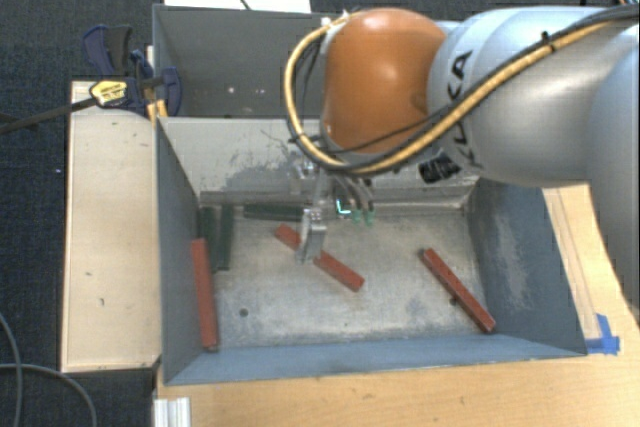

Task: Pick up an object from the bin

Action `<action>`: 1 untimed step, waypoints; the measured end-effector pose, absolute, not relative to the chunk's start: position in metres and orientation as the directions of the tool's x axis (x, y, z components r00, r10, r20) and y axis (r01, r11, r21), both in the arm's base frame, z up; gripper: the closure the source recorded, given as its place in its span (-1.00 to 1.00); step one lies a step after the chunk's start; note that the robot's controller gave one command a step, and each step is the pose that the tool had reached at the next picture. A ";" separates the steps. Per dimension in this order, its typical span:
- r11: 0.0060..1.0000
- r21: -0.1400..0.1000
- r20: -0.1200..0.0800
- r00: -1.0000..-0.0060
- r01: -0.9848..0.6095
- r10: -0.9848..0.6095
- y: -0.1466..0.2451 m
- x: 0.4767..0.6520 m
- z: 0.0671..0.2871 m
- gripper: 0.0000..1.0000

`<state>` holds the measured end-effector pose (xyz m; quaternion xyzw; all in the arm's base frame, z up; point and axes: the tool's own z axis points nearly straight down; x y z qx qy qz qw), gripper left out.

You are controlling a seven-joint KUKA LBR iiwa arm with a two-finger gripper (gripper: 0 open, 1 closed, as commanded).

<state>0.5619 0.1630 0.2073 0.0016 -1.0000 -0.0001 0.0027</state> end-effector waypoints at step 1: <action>0.991 -0.004 0.005 -0.991 0.130 0.130 0.088 0.566 0.125 -1.00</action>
Offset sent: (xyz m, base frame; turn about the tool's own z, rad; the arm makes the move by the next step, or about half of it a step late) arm 0.0046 -0.0707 -0.0790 0.1256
